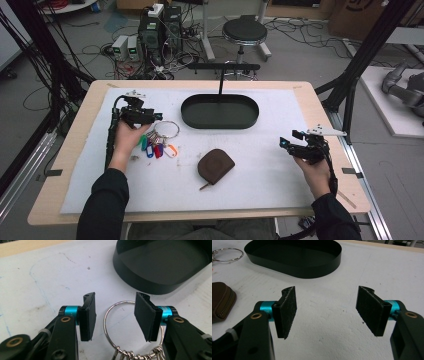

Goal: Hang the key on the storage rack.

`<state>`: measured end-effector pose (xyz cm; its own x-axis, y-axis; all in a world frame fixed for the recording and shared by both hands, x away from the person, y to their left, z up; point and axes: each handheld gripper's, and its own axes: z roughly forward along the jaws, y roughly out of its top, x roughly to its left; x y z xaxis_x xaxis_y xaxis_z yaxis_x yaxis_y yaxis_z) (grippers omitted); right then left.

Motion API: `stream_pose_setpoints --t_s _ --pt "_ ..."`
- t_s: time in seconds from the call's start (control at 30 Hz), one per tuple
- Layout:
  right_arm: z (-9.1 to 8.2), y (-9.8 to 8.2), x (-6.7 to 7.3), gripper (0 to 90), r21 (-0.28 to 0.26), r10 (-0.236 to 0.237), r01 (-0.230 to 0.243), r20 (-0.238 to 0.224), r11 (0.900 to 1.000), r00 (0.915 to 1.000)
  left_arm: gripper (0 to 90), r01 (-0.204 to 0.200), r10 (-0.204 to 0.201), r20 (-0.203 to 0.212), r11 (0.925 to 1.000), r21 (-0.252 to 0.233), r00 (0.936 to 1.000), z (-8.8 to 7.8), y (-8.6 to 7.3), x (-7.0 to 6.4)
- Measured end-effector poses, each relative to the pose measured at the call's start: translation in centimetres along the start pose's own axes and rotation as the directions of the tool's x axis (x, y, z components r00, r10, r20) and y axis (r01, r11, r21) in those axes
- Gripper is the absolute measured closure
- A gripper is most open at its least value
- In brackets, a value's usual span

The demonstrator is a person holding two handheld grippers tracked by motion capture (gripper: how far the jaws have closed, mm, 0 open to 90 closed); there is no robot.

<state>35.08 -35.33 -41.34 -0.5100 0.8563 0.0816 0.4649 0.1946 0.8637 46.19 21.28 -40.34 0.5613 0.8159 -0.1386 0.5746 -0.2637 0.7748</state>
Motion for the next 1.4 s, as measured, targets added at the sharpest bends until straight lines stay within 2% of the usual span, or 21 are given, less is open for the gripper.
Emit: stream_pose_setpoints --t_s 0.3,0.43,0.5,0.53,0.57,0.73,0.8,0.9,1.03,1.13,1.23,1.4 --pt "0.0 0.0 -0.1 33.6 -0.001 -0.002 0.002 -0.002 1.0 1.0 60.1 0.026 -0.026 -0.003 0.9962 0.084 0.9997 2.2 -0.7 0.4" --pt "0.1 0.0 -0.1 33.6 0.0 -0.001 0.001 -0.004 1.0 1.0 61.4 0.019 -0.016 -0.023 0.9905 0.136 0.9996 2.7 -1.0 0.5" --pt "0.1 0.0 -0.1 33.6 -0.001 -0.005 0.005 -0.005 1.0 1.0 62.8 0.02 -0.017 -0.017 0.9867 0.161 0.9997 2.9 -1.3 0.6" --pt "0.1 0.0 -0.1 33.6 0.0 -0.006 0.006 -0.004 1.0 1.0 66.9 0.018 -0.015 -0.016 0.9854 0.169 0.9997 3.0 -1.3 0.6" --pt "0.1 0.0 -0.1 33.6 0.0 -0.006 0.006 -0.004 1.0 1.0 66.9 0.016 -0.012 -0.025 0.9853 0.17 0.9996 3.0 -1.3 0.5" --pt "0.0 0.0 0.0 33.6 0.001 -0.003 0.003 -0.004 1.0 1.0 77.6 0.019 -0.018 -0.006 0.9884 0.151 0.9998 2.8 -1.3 0.4" --pt "0.0 0.0 0.0 33.6 0.001 0.001 -0.001 -0.004 1.0 1.0 84.4 0.024 -0.027 0.019 0.9926 0.119 0.9995 2.4 -1.4 0.5" --pt "0.1 0.0 -0.1 33.7 -0.001 -0.004 0.004 -0.004 1.0 1.0 85.2 0.039 -0.044 0.051 0.9951 0.09 0.9977 1.9 -1.4 0.5" --pt "0.1 0.0 -0.1 33.9 -0.001 -0.007 0.007 -0.004 1.0 1.0 85.5 0.007 -0.011 0.083 0.9989 0.045 0.9965 1.0 -1.2 -0.1" --pt "0.0 0.0 0.0 34.0 -0.001 -0.006 0.006 -0.002 1.0 1.0 85.6 0.009 -0.006 0.136 0.9997 -0.023 0.9907 0.0 -1.3 -0.5" --pt "0.0 0.0 0.0 34.0 0.0 -0.005 0.005 -0.003 1.0 1.0 85.8 -0.027 0.042 0.167 0.9957 -0.089 0.985 -1.1 -1.5 -1.1" --pt "0.0 0.0 0.1 34.0 -0.002 -0.01 0.01 -0.002 1.0 0.9999 85.8 -0.116 0.134 0.185 0.9881 -0.101 0.9737 -2.5 -1.4 -2.3"
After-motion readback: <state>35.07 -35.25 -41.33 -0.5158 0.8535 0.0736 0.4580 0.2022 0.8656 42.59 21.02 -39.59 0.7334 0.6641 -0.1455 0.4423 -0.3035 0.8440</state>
